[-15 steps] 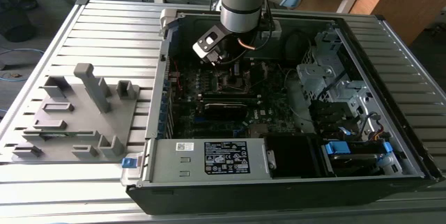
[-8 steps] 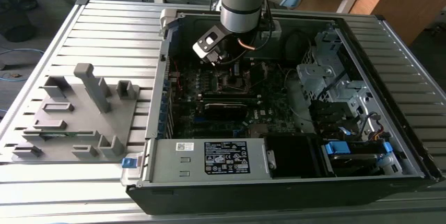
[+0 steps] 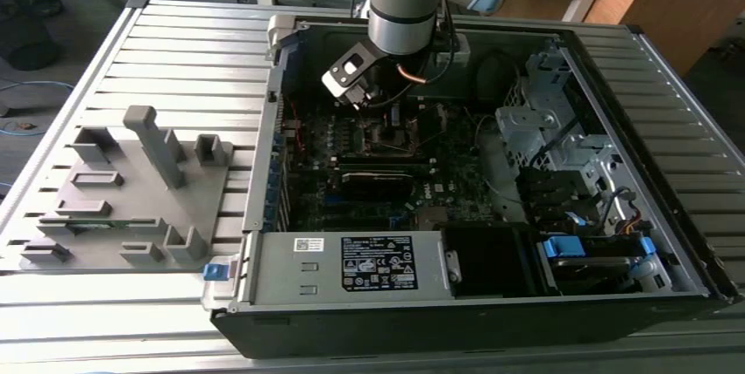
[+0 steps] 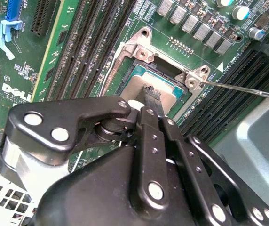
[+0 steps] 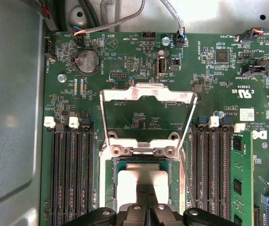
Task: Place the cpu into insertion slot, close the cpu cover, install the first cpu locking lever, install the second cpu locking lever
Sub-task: 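Place the cpu into insertion slot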
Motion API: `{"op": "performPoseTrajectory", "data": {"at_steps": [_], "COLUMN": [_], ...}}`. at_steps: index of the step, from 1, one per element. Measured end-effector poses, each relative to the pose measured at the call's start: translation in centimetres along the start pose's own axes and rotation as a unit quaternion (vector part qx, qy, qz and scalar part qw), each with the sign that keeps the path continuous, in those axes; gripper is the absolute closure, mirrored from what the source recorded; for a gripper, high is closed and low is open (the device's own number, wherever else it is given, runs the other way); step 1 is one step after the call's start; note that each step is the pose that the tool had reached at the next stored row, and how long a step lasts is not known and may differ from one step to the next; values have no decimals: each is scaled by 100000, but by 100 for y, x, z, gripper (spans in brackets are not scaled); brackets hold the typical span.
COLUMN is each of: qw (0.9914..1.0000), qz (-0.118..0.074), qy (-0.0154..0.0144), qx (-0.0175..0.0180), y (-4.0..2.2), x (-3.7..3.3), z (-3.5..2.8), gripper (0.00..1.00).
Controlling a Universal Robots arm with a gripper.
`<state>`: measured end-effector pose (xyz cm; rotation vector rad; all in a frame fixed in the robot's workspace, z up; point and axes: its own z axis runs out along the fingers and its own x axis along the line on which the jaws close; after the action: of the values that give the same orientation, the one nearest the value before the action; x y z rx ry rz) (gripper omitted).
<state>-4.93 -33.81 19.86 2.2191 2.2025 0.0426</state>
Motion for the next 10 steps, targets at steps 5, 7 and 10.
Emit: {"op": "performPoseTrajectory", "data": {"at_steps": [5,7,10], "qw": [100000,100000,100000], "qz": [3,3,0], "qy": [4,-2,0], "qx": [-4,0,0], "y": [2,3,4], "x": [1,1,1], "z": [-60,-91,-136], "gripper": [89,89,89]}}
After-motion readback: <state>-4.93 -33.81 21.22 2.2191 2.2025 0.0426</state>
